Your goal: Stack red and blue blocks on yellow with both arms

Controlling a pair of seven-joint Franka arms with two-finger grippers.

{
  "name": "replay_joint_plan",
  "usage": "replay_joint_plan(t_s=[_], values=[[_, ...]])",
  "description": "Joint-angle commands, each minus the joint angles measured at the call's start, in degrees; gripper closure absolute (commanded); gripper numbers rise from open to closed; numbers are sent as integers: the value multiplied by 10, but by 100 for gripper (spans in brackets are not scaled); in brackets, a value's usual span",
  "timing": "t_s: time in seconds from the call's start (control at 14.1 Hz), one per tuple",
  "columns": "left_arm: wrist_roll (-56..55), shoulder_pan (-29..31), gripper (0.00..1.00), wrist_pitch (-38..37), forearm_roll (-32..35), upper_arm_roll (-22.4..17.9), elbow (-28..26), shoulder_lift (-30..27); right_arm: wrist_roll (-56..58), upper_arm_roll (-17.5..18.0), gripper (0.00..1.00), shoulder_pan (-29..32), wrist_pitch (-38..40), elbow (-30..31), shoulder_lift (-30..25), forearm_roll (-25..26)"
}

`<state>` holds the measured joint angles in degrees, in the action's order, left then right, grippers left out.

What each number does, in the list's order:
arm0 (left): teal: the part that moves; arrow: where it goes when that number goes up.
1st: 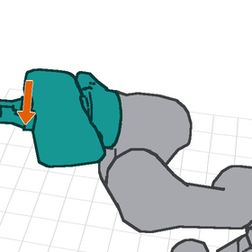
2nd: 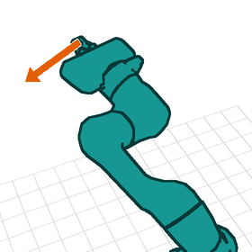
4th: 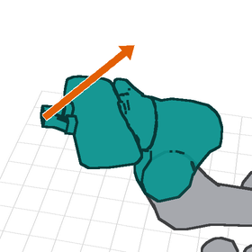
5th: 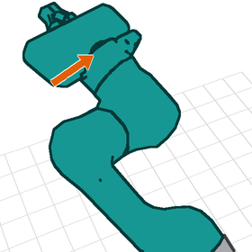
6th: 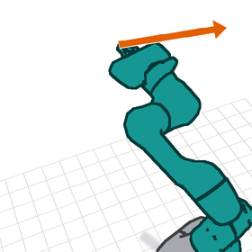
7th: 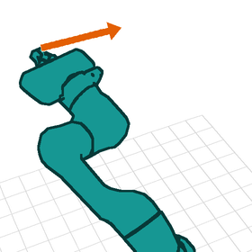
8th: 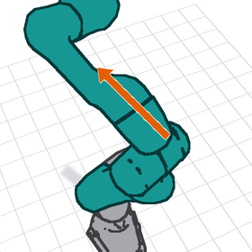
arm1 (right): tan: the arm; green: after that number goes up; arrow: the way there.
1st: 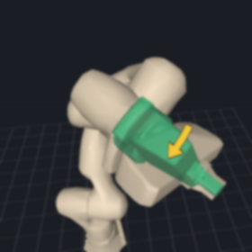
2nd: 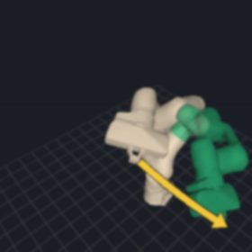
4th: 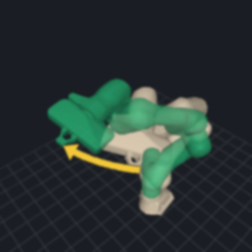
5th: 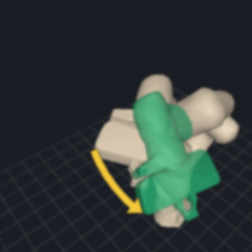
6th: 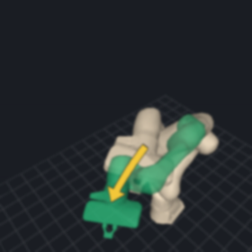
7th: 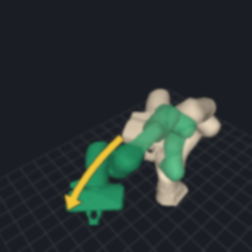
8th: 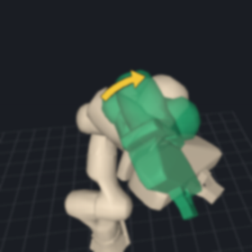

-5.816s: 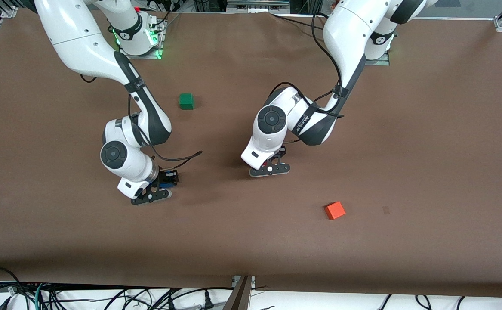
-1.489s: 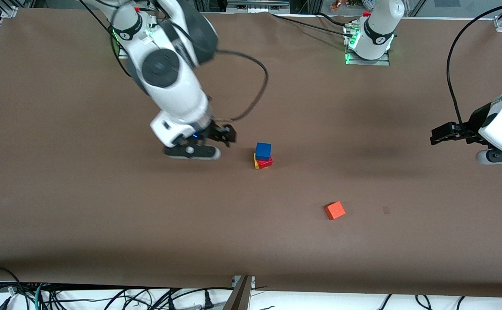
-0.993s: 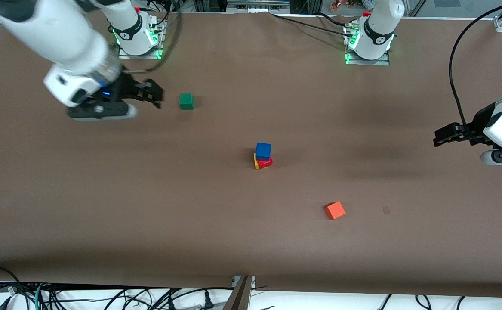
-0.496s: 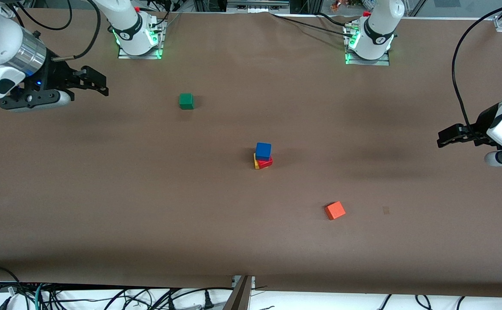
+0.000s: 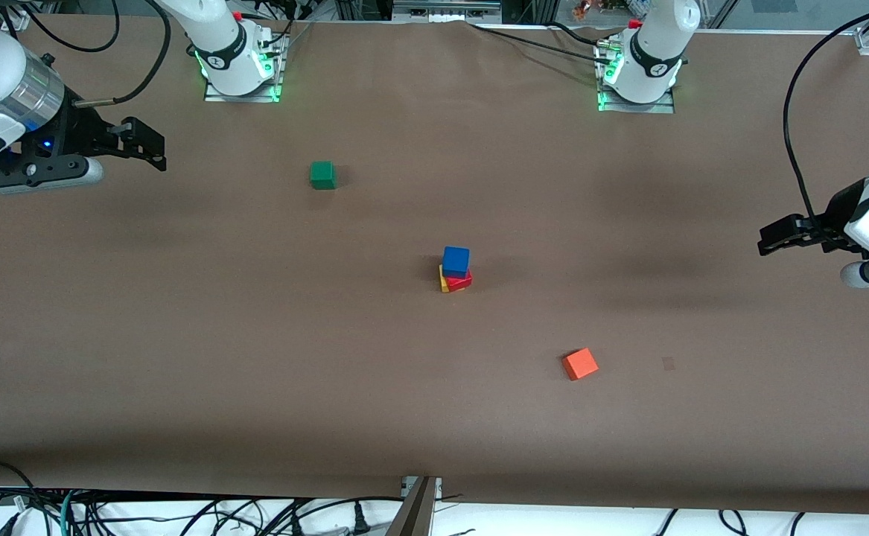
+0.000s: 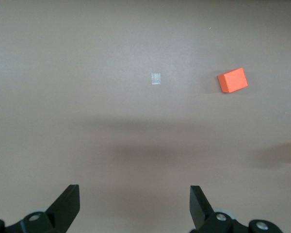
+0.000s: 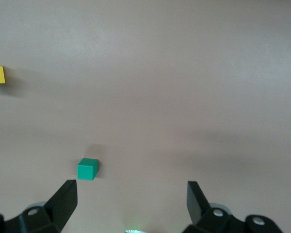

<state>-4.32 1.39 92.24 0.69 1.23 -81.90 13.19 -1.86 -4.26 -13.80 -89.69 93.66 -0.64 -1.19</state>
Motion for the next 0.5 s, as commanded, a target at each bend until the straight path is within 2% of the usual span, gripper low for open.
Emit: replay_joint_plan(t_s=[0.0, 0.43], values=[[6, 5, 0, -8, 6, 6, 18, 8, 6, 12, 0, 9, 5, -42, 23, 9], [6, 6, 0, -8, 5, 5, 18, 8, 10, 10, 0, 12, 7, -51, 33, 6]])
